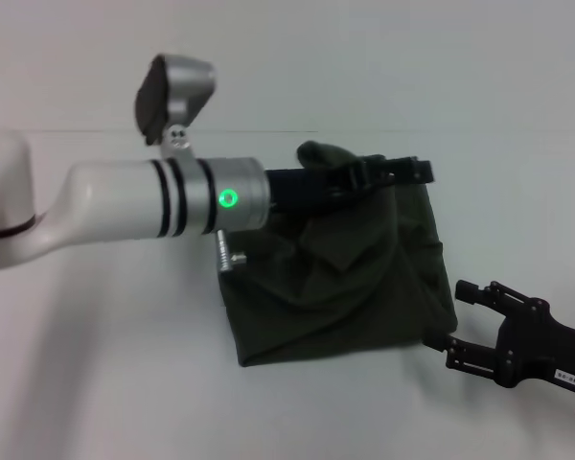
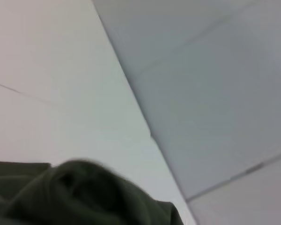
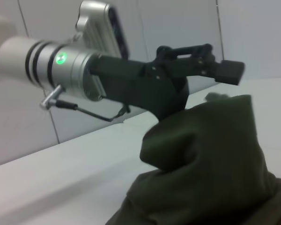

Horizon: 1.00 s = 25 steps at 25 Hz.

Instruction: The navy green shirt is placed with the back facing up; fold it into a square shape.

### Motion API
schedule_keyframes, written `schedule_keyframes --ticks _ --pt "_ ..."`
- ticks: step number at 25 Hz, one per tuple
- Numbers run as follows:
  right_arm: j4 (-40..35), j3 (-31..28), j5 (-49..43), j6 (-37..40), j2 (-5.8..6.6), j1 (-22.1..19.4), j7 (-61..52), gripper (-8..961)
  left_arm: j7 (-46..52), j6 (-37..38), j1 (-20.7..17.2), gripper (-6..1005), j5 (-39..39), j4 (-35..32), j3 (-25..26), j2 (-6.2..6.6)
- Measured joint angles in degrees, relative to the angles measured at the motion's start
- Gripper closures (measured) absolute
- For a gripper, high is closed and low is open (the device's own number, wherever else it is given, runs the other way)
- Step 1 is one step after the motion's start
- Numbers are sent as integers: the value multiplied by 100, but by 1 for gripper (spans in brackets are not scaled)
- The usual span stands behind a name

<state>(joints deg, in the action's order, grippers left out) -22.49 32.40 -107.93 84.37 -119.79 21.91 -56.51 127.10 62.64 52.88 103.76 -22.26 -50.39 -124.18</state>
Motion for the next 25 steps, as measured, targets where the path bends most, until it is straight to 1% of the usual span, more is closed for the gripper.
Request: schedule_keyframes --ticks 1,3,8,11,13,17,20,22,25 --pt "0 -19 0 0 0 -20 0 52 99 -40 66 30 1 -92 -220 -1" --pt "0 -73 0 7 0 -58 0 52 223 -82 223 31 1 -206 -487 -3" --pt "-10 -120 0 75 0 -134 6 51 521 -109 639 32 3 -363 -923 -3" --pt "-23 -121 0 78 0 -166 7 51 631 -111 742 33 4 -510 -1192 -4" --pt "-36 -121 0 92 0 -205 8 51 693 -98 711 33 -4 -601 -1230 -8" --pt "-87 -179 0 176 16 -353 9 51 770 95 389 34 -41 -962 -1056 11" --pt "-170 -294 -16 411 60 -518 -28 51 634 584 -63 35 -74 -1426 -706 18" --pt "-197 -332 -40 691 141 -619 -91 51 311 1072 -382 36 -190 -1603 -375 24" --pt "-203 -454 -42 1181 279 -769 -291 51 -271 1805 -864 37 -432 -1627 150 64"
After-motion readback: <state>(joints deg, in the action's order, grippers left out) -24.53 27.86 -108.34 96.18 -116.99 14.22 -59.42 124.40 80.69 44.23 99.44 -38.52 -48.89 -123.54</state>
